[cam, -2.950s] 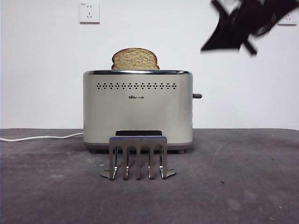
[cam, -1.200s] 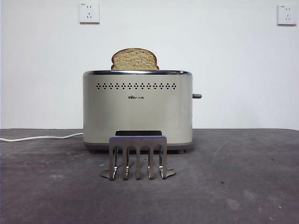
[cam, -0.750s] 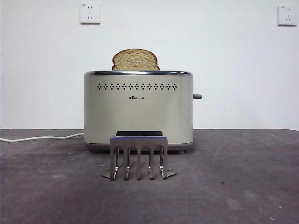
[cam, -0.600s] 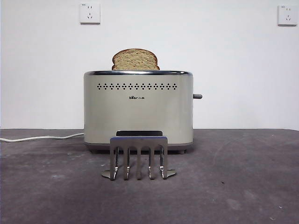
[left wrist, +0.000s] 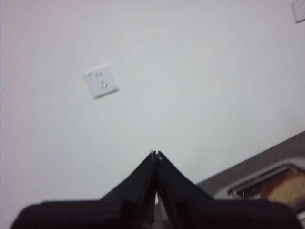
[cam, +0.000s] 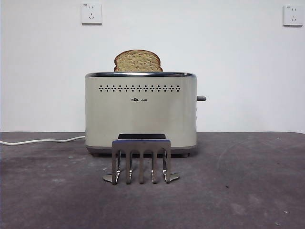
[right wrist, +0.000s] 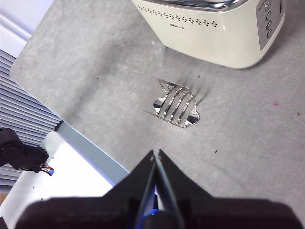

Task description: Pick up a slice of bread from the rack,put the bread on the toaster,press the button

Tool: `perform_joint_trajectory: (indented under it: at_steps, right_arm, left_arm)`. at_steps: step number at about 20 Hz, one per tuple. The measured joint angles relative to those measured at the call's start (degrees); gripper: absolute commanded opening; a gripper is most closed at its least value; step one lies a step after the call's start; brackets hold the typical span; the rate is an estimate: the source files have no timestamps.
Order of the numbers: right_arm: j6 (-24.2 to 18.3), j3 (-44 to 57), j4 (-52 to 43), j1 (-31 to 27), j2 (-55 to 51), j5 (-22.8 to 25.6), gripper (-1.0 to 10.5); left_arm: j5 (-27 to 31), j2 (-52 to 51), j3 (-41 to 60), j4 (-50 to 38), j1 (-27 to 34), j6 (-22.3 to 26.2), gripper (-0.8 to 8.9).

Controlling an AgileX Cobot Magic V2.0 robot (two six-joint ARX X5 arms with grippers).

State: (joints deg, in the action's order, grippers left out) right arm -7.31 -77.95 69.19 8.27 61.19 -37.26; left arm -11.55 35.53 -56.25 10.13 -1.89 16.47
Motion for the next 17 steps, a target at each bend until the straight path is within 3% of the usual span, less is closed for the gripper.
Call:
perform_joint_trajectory:
  at_steps: [2,7,17]
  right_arm:
    - [0.0,0.0,0.0,0.0,0.0,0.0,0.0]
    - [0.0,0.0,0.0,0.0,0.0,0.0,0.0]
    - [0.0,0.0,0.0,0.0,0.0,0.0,0.0]
  left_arm:
    - [0.9,-6.2,12.0,-4.4,0.0,0.0,-0.04]
    - [3.9,-18.7,33.0,-5.3,0.6,0.0,-0.04]
    - [3.9,-31.8,52.2,-5.3,1.0,-1.6,-0.04]
